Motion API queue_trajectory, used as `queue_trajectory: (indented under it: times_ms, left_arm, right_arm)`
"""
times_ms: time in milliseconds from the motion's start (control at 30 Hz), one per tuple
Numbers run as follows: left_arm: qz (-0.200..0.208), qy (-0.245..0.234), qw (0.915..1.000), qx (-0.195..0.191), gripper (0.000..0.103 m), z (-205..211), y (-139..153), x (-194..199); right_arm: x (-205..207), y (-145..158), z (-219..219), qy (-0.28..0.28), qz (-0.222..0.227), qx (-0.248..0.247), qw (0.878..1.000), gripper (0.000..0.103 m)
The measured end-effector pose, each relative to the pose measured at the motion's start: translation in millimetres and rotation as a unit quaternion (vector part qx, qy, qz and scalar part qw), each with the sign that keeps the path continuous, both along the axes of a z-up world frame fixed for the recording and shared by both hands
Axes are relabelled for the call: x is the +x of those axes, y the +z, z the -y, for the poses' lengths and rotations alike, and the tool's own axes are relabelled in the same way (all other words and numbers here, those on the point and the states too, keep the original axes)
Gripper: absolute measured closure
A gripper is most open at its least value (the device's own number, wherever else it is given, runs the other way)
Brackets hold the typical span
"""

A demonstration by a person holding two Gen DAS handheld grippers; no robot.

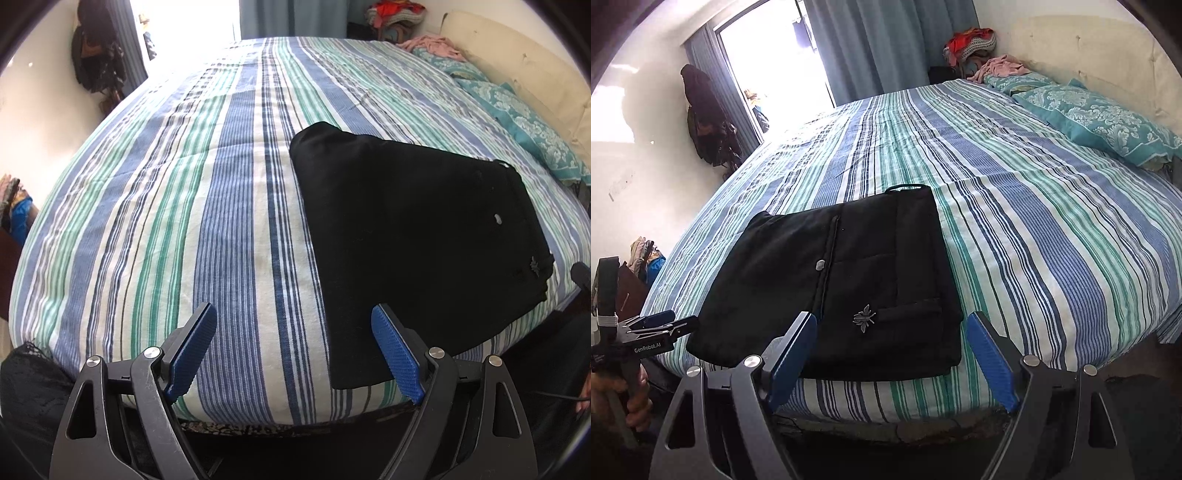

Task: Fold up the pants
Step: 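Open the right tool and release the folded trousers on the bed, then grasp the trouser bundle edge with the right tool and lift it slightly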

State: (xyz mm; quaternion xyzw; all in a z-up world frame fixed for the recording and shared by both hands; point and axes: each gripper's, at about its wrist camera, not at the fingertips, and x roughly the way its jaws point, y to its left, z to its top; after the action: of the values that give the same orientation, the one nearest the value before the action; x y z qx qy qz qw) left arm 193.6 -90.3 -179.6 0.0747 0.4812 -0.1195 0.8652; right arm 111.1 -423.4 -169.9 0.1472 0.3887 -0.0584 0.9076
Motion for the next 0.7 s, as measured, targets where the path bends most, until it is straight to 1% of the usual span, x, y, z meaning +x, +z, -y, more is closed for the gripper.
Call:
queue_trajectory:
  times_ms: [133,267,333,367,433,500,600,633,700]
  left_arm:
    - [-0.007,0.004,0.9999,-0.014,0.016,-4.2,0.0,1.8]
    - [-0.037,0.009,0.9974,-0.062,0.016,-14.2,-4.3,8.9]
    - [-0.054,0.010,0.9947,-0.086,0.016,-19.8,-5.9,14.0]
    - [-0.061,0.008,0.9933,-0.097,0.016,-22.9,-6.0,17.8]
    - [-0.077,0.004,0.9894,-0.123,0.016,-29.2,-5.9,27.5]
    - [-0.106,-0.003,0.9821,-0.155,0.015,-33.1,-9.0,40.8]
    - [-0.155,-0.011,0.9681,-0.197,0.015,-34.3,-20.5,60.1]
    - [-0.166,-0.011,0.9650,-0.202,0.015,-32.6,-24.7,65.5]
    - [-0.186,-0.016,0.9598,-0.210,0.015,-26.8,-32.5,74.1]
  right_arm:
    - [-0.1,0.1,-0.7,0.002,0.002,0.001,1.000,0.020]
    - [-0.8,-0.4,2.3,0.000,0.007,0.012,1.000,0.020]
    - [-0.6,-1.6,8.5,-0.001,0.013,0.035,0.999,0.020]
    - [0.3,-2.8,15.1,-0.001,0.016,0.057,0.998,0.020]
    - [3.6,-7.6,37.9,-0.016,0.023,0.120,0.992,0.020]
    - [12.6,-15.3,68.5,-0.032,0.022,0.181,0.983,0.020]
    - [35.5,-34.6,113.5,-0.034,-0.007,0.257,0.966,0.020]
    - [43.7,-42.1,123.9,-0.025,-0.019,0.281,0.959,0.020]
    - [58.4,-54.9,135.0,-0.002,-0.041,0.313,0.949,0.020]
